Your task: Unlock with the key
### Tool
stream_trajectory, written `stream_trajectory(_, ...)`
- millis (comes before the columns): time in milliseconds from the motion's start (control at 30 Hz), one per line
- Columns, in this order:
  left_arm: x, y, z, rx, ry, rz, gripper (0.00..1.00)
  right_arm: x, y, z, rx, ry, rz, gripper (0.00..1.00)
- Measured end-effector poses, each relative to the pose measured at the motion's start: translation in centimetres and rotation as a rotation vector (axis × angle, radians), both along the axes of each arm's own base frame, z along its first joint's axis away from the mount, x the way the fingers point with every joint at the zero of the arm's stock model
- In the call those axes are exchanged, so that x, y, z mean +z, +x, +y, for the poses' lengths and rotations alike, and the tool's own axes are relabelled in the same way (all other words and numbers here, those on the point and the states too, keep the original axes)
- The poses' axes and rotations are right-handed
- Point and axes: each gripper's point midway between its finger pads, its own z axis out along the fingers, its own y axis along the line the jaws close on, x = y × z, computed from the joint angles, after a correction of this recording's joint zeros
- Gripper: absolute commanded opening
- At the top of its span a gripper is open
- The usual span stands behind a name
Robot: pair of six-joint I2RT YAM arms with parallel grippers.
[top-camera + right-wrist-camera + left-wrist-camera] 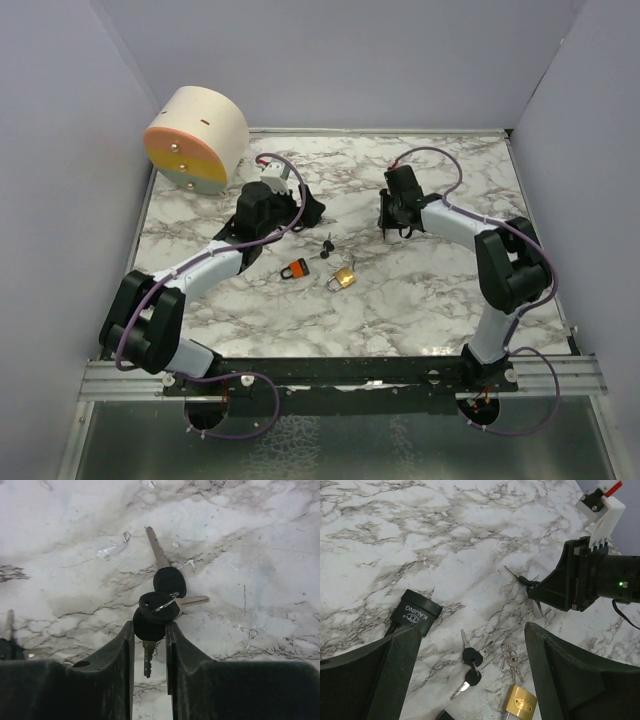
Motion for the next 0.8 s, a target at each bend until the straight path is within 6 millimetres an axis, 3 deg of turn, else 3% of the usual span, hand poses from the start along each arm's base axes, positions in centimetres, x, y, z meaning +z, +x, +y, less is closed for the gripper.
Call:
stream_trajectory(300, 0.5, -1.4, -4.0, -0.154, -0.05, -0.049, 0.85, 8.0, 1.2, 1.5, -0.035, 0.176, -0.193, 0.09)
stream_trajectory(500, 0.1, -2.7, -7.7, -0.251, -0.084, -0.086, 0.81, 9.7, 1.0, 2.3, -0.048, 0.261, -0.228, 0.09)
stream_trajectory(800, -3.0, -3.4, -11.5, -0.308, -0.139, -0.059, 0.71, 11.5, -0.3, 2.6, -0.071, 0.355, -0.255, 0.09)
